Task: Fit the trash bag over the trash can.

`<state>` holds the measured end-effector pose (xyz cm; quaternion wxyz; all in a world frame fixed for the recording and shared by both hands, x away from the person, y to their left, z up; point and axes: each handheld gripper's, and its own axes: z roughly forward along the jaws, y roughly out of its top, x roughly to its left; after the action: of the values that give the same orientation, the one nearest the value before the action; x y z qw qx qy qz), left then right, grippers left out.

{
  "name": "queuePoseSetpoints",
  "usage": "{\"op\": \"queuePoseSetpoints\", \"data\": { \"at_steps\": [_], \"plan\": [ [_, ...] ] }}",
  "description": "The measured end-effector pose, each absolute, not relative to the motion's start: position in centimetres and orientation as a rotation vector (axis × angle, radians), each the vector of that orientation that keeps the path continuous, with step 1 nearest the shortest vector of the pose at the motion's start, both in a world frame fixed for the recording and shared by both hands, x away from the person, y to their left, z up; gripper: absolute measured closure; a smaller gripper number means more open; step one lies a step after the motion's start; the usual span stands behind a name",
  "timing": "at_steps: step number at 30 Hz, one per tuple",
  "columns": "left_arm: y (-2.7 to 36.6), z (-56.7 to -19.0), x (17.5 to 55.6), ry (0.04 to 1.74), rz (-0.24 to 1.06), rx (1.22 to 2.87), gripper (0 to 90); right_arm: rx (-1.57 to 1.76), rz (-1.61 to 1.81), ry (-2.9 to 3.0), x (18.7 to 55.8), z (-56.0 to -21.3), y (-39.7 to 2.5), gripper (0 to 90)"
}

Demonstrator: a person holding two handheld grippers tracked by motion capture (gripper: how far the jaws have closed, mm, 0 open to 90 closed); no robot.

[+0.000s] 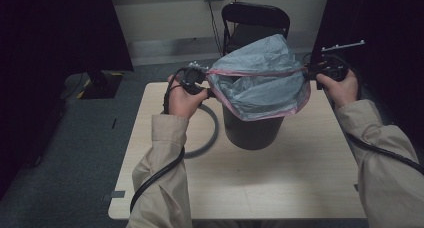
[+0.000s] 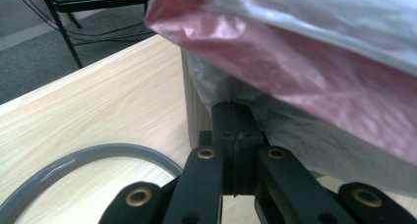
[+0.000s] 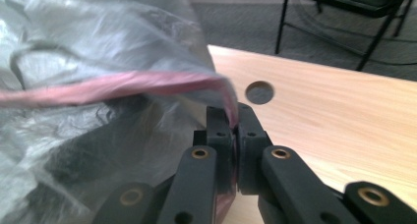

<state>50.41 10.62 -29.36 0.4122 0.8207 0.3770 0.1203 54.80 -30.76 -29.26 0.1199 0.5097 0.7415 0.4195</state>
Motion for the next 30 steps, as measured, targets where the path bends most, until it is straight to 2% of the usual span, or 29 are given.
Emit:
{"op": "queuePoseSetpoints", "data": {
  "at_steps": [6,9,14,21,22,24,26,30],
  "plan": [
    [10.4,-29.7,50.7,0.926,0.298,2.062,90.0,1.452,1.314,2.279,55.7,-30.5,-29.3,89.6],
    [10.3,-29.8,50.3,0.913,0.308,2.072,90.0,1.374,1.206,2.337,55.1,-30.5,-28.8,90.0],
    [10.7,-29.9,49.0,0.903,0.293,2.064,90.0,1.331,1.158,2.394,53.6,-30.2,-28.8,90.0],
    [10.7,-29.8,46.1,0.872,0.287,2.072,90.0,1.282,1.207,2.468,49.4,-30.1,-30.0,89.5],
    [10.7,-29.8,46.0,0.883,0.292,2.071,90.0,1.27,1.192,2.442,48.7,-29.8,-30.1,83.7],
    [10.8,-29.5,45.8,0.902,0.316,2.07,90.0,1.285,1.174,2.383,47.9,-29.1,-30.5,66.1],
    [10.8,-29.1,45.6,0.893,0.338,2.07,90.0,1.272,1.159,2.324,47.2,-28.3,-30.9,56.0],
    [11.1,-28.6,45.6,0.908,0.366,2.078,90.0,1.251,1.148,2.258,46.3,-26.4,-31.7,49.0]
  ]
}}
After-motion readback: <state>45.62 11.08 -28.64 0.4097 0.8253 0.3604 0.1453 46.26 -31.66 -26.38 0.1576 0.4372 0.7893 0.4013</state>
